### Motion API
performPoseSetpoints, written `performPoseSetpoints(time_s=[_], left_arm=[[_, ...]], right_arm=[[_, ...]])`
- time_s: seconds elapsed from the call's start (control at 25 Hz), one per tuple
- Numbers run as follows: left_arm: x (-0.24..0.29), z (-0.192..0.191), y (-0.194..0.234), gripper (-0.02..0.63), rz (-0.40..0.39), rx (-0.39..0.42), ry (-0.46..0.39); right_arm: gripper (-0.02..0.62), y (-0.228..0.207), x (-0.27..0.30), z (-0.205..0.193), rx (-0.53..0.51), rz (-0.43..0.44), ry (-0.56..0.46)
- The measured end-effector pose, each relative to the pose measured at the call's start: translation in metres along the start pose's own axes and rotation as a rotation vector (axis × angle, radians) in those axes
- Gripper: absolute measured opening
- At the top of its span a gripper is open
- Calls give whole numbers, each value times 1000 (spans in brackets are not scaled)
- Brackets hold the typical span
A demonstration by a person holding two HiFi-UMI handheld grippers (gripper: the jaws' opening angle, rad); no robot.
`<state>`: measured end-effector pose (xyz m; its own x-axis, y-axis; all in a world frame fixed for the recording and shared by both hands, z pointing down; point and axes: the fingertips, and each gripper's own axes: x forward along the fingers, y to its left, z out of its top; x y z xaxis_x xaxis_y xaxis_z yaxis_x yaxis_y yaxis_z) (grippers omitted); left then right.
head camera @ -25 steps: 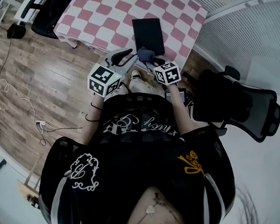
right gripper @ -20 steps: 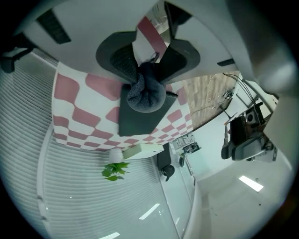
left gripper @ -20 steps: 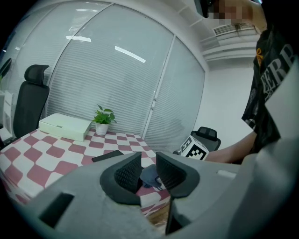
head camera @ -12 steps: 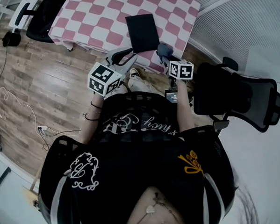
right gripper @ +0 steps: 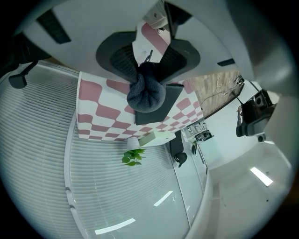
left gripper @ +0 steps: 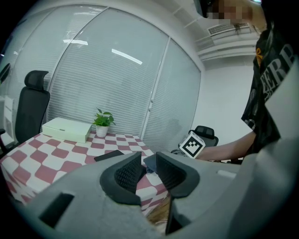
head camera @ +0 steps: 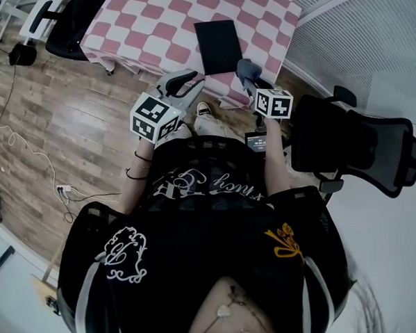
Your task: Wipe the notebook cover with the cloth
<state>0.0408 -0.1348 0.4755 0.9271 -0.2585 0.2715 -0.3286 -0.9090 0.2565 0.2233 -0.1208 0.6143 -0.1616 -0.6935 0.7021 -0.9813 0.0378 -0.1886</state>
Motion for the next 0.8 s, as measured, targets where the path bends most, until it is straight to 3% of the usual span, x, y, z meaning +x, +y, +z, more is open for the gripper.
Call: performPoseSetpoints(time_s=[0.36,0.8], left_arm=[[-46,-26,-18,95,11,-25,-1],[-76,-53,-48,95,31,-61,-12]], right_arm=[[130,42,-39,7,-45,11,-84],[130,95,-80,-15,-118,80,-103]])
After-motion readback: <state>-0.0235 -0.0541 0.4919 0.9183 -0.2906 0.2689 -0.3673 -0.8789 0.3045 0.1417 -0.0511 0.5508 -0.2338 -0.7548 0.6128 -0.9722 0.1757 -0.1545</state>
